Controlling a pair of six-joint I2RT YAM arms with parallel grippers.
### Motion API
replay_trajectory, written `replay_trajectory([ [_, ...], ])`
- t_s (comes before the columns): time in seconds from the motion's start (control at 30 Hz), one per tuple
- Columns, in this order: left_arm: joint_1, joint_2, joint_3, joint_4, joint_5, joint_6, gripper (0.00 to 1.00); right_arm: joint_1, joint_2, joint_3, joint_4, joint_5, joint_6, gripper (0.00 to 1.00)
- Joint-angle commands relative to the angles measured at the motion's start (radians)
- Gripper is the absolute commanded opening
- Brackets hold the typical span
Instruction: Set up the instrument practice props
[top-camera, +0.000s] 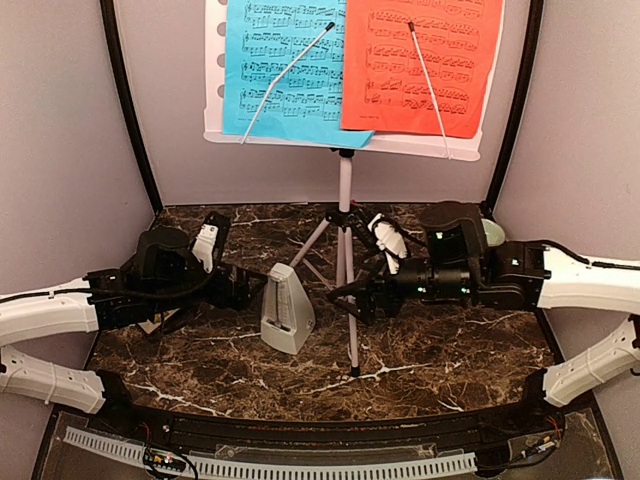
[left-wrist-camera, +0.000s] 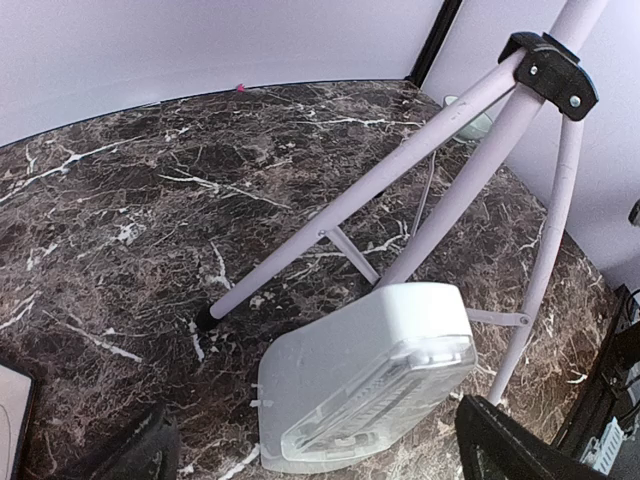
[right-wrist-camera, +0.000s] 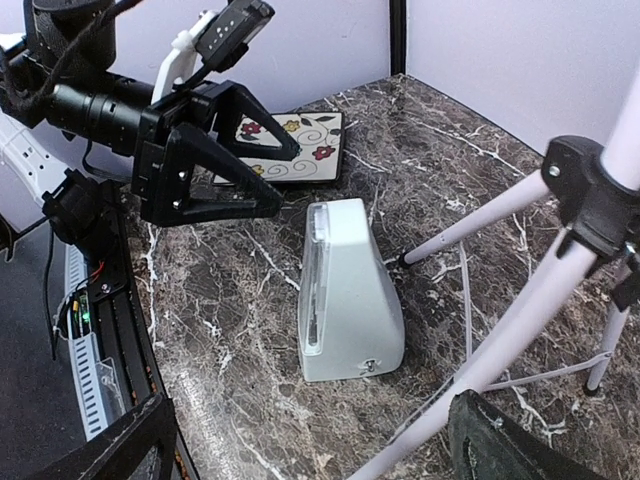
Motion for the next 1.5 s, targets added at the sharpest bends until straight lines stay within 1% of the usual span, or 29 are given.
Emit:
replay_trajectory([
  [0.0,0.031,-0.047,-0.029,-0.039,0.024,-0.066,0.99,0.09,0.086,0.086,0.017,0.18,0.057,0.95],
  [0.1,0.049,-0.054,-0.037,-0.064,0.006,-0.102,0.99,0.147,0.172,0.142,0.035,0.285,0.118,0.95],
  [0.17,0.056,-0.055,-0.035,-0.081,-0.02,-0.119,0.99,0.179,0.252,0.223,0.011,0.366,0.185,0.96],
  [0.27,0.059,-0.063,-0.029,-0.099,-0.048,-0.135,0.99,0.229,0.327,0.303,-0.019,0.478,0.267,0.99],
  [0.33,0.06,-0.075,-0.027,-0.112,-0.078,-0.145,0.99,0.246,0.365,0.336,-0.022,0.538,0.34,1.0],
  [0.37,0.061,-0.083,-0.026,-0.121,-0.095,-0.151,0.99,0.25,0.379,0.356,-0.038,0.566,0.404,1.0],
  [0.47,0.064,-0.112,-0.017,-0.148,-0.146,-0.158,0.99,0.256,0.491,0.46,-0.161,0.678,0.56,1.0],
  [0.6,0.068,-0.141,-0.005,-0.172,-0.186,-0.157,0.99,0.272,0.649,0.697,-0.389,0.792,0.745,1.0],
  [0.73,0.073,-0.167,0.005,-0.197,-0.222,-0.157,0.99,0.288,0.779,0.862,-0.56,0.868,0.875,1.0],
  [0.8,0.075,-0.186,0.01,-0.21,-0.242,-0.156,0.99,0.288,0.833,0.941,-0.674,0.901,0.953,1.0],
  [0.9,0.076,-0.219,0.015,-0.229,-0.269,-0.149,0.99,0.288,0.905,1.036,-0.773,0.94,1.032,1.0],
  [1.2,0.077,-0.255,0.011,-0.258,-0.285,-0.156,0.99,0.285,1.067,1.206,-0.903,1.035,1.184,0.99],
  [1.37,0.078,-0.257,0.008,-0.261,-0.285,-0.156,0.99,0.27,1.119,1.24,-0.934,1.071,1.254,1.0],
  [1.47,0.077,-0.258,0.01,-0.265,-0.291,-0.152,0.99,0.247,1.136,1.219,-0.926,1.05,1.276,1.0],
])
